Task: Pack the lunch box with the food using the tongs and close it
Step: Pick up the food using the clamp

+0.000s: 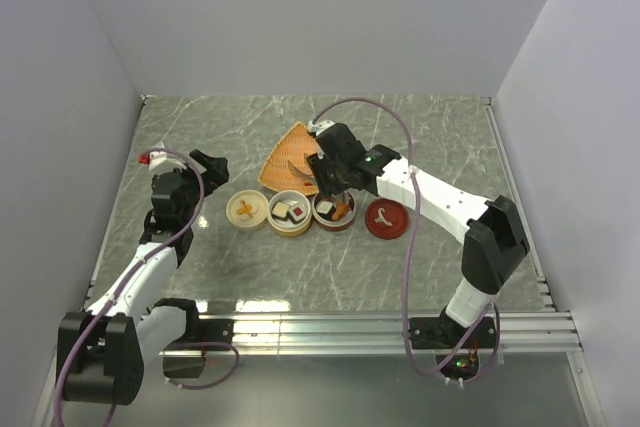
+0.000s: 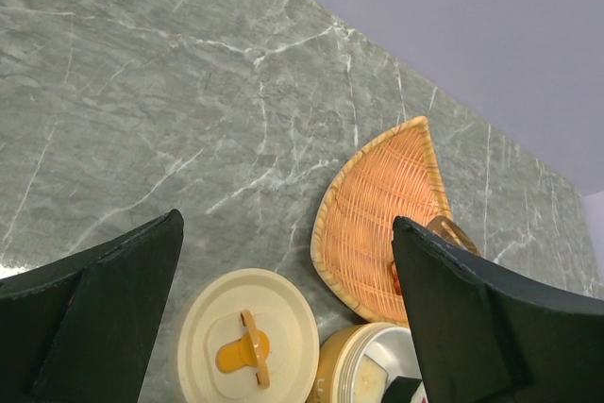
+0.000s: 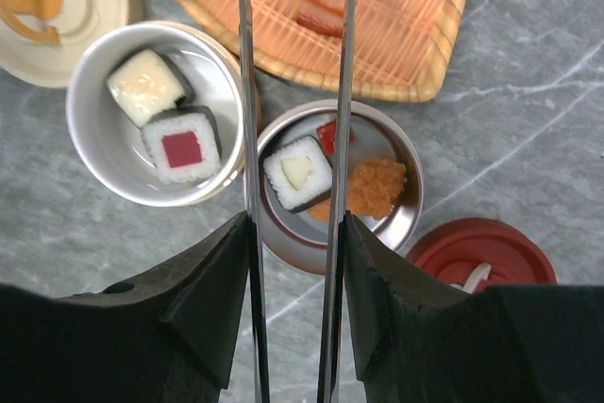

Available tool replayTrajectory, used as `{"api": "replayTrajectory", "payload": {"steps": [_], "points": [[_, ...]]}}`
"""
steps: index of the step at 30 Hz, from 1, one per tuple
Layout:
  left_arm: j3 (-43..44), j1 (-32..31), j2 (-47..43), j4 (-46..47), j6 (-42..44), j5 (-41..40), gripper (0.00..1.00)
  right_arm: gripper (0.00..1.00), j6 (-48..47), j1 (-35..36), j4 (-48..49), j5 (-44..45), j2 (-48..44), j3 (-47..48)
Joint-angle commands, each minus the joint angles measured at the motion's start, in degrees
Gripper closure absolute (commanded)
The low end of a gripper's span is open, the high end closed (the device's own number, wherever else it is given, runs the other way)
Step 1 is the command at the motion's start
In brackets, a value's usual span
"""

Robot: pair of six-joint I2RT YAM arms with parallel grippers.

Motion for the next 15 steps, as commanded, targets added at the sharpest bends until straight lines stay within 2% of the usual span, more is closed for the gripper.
{"api": "replayTrajectory", "payload": {"steps": [1, 15], "points": [[2.3, -0.1, -1.5, 2.1, 0.4, 0.0, 0.01, 0.51, -1.5, -0.7, -5.3, 0.5, 1.4, 4.5], [2.1, -0.1, -2.5, 1.7, 0.5, -0.3, 0.00, 0.52, -2.7, -1.9, -11.9, 0.3, 6.3, 9.9]]}}
